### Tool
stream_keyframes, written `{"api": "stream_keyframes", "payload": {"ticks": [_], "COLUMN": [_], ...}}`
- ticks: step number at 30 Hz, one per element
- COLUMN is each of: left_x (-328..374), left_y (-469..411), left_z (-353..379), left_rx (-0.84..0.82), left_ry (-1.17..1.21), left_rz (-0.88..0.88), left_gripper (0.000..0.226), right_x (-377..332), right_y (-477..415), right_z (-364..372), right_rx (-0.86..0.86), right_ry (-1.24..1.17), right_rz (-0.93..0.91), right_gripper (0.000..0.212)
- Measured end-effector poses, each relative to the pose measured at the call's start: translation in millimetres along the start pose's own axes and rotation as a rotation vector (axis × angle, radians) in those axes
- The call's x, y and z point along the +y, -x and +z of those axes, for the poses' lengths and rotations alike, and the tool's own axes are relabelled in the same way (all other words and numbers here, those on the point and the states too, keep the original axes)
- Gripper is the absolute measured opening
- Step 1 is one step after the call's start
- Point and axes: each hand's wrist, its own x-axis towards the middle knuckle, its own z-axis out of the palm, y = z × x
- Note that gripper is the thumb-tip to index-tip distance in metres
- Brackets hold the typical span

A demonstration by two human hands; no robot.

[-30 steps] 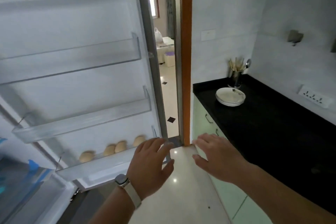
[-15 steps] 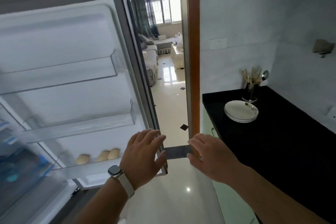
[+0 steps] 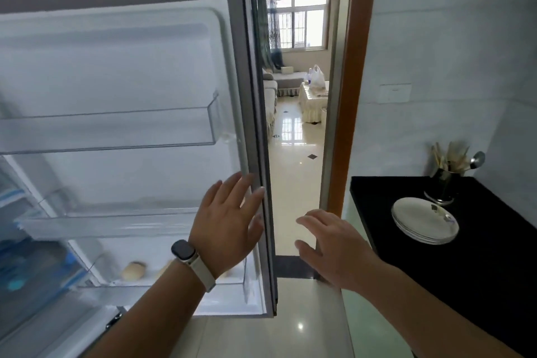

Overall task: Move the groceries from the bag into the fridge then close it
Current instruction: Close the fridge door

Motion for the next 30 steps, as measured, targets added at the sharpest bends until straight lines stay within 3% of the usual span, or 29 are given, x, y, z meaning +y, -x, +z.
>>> {"api": "stream_keyframes", "payload": {"ticks": [7,16,30], "left_x": [-25,-29,-16], "left_y": [-9,-1,12], "left_z": [28,41,33], "left_rx": [0.045,0.022,-0.070], "left_ry": [-0.022,-0.056,-0.053], "left_rz": [0.001,-0.018,-0.106], "left_gripper": [0.044,0.086,0.079], "right_x": [2,4,23], "right_y": [-67,-120,-177], "right_z": [8,28,49], "right_rx": [0.192,0.301,0.344], "right_ry": [-0.098,-0.290,-0.778], "right_rz": [-0.061,-0.096,-0.328], "right_gripper": [0.048,0.061,0.067]}}
